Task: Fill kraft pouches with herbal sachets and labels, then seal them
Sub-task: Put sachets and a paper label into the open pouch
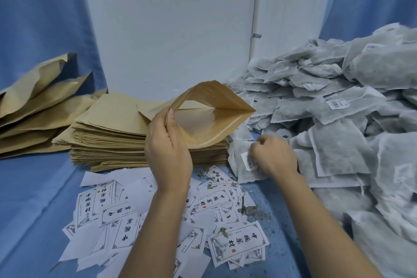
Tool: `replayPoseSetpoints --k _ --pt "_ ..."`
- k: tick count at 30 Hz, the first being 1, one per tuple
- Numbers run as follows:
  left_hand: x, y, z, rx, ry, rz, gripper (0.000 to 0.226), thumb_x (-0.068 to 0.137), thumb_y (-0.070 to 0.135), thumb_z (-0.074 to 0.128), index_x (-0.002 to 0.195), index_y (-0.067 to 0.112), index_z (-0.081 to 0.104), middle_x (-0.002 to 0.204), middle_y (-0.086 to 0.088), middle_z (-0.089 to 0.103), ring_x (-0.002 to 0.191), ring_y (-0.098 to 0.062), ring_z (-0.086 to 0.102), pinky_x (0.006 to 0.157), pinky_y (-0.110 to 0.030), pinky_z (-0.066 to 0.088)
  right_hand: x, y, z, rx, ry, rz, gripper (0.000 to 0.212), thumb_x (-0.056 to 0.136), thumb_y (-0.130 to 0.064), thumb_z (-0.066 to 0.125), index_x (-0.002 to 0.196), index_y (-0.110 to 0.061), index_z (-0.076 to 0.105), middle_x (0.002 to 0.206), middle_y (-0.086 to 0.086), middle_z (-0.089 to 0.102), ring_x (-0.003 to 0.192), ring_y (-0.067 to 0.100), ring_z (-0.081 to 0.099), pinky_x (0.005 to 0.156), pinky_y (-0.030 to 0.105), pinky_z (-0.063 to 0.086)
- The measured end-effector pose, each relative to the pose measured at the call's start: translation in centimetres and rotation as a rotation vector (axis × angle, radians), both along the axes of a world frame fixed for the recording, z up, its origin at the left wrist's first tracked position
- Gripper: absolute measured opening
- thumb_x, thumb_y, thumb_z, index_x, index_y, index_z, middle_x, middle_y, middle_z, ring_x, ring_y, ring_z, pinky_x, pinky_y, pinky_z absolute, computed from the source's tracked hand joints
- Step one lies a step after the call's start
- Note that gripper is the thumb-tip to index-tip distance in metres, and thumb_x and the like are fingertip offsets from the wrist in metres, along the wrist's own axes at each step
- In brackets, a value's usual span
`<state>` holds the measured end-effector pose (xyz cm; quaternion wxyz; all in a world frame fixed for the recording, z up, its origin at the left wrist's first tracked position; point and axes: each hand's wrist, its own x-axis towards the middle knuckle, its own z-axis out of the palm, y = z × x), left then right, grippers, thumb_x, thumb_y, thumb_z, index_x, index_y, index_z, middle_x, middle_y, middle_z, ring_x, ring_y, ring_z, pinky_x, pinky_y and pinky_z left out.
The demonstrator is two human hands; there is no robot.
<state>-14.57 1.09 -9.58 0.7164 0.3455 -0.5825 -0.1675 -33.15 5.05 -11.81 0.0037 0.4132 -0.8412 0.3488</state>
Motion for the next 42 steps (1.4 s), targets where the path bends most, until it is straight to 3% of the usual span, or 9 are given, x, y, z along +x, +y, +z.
replayPoseSetpoints --k 6,10,14,20,25,28,31,38,42 --pt "0.1 0.0 0.0 0.006 0.015 0.005 0.034 0.102 0.026 0.036 0.106 0.006 0.063 0.084 -0.017 0.063 0.077 -0.031 0.058 0.062 -0.017 0.034 -0.3 -1.2 -1.5 0.032 -0.094 0.132 0.042 0.086 -0.021 0.052 0.127 -0.010 0.050 0.130 0.011 0.046 0.120 0.031 0.043 0.095 0.036 0.038" --pt "0.1 -0.1 0.0 0.011 0.024 0.000 0.033 0.102 0.025 0.036 0.107 0.006 0.063 0.086 -0.017 0.063 0.080 -0.032 0.058 0.065 -0.019 0.036 -0.5 -1.4 -2.2 0.079 -0.317 0.152 0.061 0.087 -0.026 0.052 0.142 -0.011 0.030 0.128 0.015 0.054 0.120 0.032 0.047 0.083 0.031 0.034" --pt "0.0 0.0 0.1 0.017 0.046 -0.004 0.033 0.102 0.025 0.037 0.108 0.006 0.063 0.087 -0.017 0.064 0.081 -0.033 0.059 0.066 -0.018 0.037 -0.8 -1.1 -1.3 -0.083 -0.301 0.101 0.069 0.074 -0.018 0.066 0.137 -0.010 0.038 0.126 0.011 0.054 0.118 0.030 0.049 0.094 0.037 0.043" --pt "0.4 -0.1 0.6 0.011 0.102 0.048 0.035 0.101 0.026 0.036 0.110 0.005 0.062 0.092 -0.018 0.064 0.086 -0.033 0.059 0.071 -0.025 0.041 -0.9 -0.1 0.3 -0.291 -0.436 0.273 0.061 0.075 -0.002 0.063 0.128 -0.024 0.045 0.108 0.002 0.057 0.094 0.019 0.058 0.077 0.033 0.050" --pt "0.7 -0.3 0.6 0.011 0.109 0.062 0.035 0.100 0.025 0.037 0.110 0.002 0.062 0.093 -0.017 0.065 0.087 -0.031 0.059 0.072 -0.021 0.040 -1.0 1.3 1.9 -0.331 -1.036 0.827 0.060 0.070 0.000 0.070 0.119 -0.033 0.064 0.102 0.010 0.069 0.073 0.019 0.068 0.061 0.028 0.057" --pt "0.7 -0.3 0.4 -0.005 0.042 0.063 0.036 0.099 0.024 0.037 0.112 0.001 0.062 0.099 -0.006 0.064 0.091 -0.023 0.059 0.078 -0.023 0.041 -0.2 1.7 2.6 -0.204 -1.109 1.034 0.041 0.055 -0.014 0.085 0.094 -0.024 0.078 0.087 0.003 0.074 0.072 0.012 0.070 0.061 0.022 0.057" --pt "0.7 -0.1 -0.2 -0.037 -0.084 0.044 0.040 0.099 0.026 0.036 0.113 0.000 0.062 0.104 0.000 0.059 0.100 -0.021 0.056 0.089 -0.028 0.042 0.4 1.6 3.4 -0.265 -1.152 1.024 0.041 0.041 -0.025 0.095 0.078 -0.018 0.079 0.082 0.003 0.074 0.071 0.011 0.070 0.064 0.022 0.057" --pt "-0.2 -0.1 -1.7 -0.114 -0.316 0.068 0.026 0.098 0.017 0.046 0.112 0.004 0.063 0.112 -0.008 0.066 0.111 -0.027 0.058 0.100 -0.059 0.040 3.2 0.0 6.2 -0.435 -1.011 0.316 0.011 0.089 -0.014 0.060 0.082 -0.007 0.065 0.064 0.003 0.065 0.056 0.015 0.061 0.053 0.024 0.047" --pt "-1.0 0.2 -1.9 -0.112 -0.363 0.075 0.027 0.096 0.015 0.045 0.115 0.007 0.063 0.116 -0.005 0.065 0.117 -0.024 0.056 0.105 -0.057 0.036 5.5 -0.4 6.5 -0.451 -1.146 0.400 0.023 0.090 -0.002 0.045 0.068 -0.004 0.052 0.055 0.004 0.052 0.054 0.016 0.047 0.047 0.024 0.040"
